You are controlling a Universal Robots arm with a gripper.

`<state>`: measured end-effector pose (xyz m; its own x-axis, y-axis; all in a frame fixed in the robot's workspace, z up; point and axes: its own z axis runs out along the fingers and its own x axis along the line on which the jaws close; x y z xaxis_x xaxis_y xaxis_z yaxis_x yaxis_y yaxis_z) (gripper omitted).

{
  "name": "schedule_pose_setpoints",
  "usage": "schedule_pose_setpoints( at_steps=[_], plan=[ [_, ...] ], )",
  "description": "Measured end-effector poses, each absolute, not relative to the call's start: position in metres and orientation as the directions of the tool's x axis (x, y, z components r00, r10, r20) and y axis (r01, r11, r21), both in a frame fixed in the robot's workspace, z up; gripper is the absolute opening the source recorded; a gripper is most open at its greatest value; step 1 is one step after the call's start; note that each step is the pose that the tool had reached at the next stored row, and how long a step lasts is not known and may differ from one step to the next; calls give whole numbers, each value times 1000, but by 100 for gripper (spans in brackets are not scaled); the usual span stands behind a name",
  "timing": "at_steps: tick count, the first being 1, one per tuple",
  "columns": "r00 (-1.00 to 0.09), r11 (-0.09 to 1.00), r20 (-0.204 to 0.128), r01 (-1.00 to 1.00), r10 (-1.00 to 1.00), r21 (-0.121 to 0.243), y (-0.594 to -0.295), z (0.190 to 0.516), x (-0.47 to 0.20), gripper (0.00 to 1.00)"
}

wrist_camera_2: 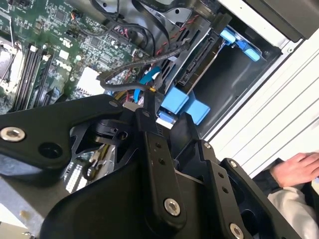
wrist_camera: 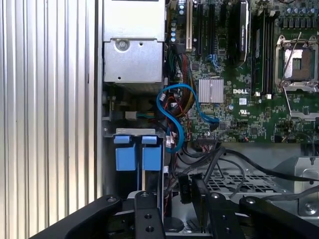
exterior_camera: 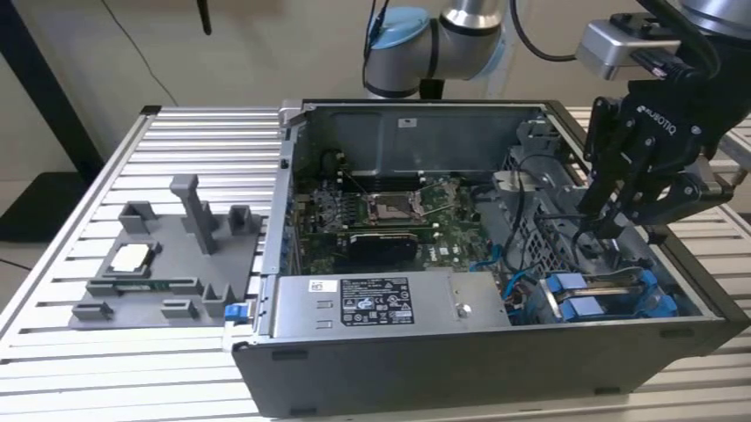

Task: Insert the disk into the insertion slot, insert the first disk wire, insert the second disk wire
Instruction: 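Insert the first disk wire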

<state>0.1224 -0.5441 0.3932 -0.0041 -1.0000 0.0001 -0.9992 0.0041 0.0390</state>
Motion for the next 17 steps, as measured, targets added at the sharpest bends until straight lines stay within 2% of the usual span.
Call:
schedule_pose_setpoints(
  at_steps=[9,17],
  plan=[
    [-3,2,-11,-1000,-1000,30,-544,389,120,40],
    [1,-2,-28,-1000,-1000,6,-544,383,117,40]
  ],
)
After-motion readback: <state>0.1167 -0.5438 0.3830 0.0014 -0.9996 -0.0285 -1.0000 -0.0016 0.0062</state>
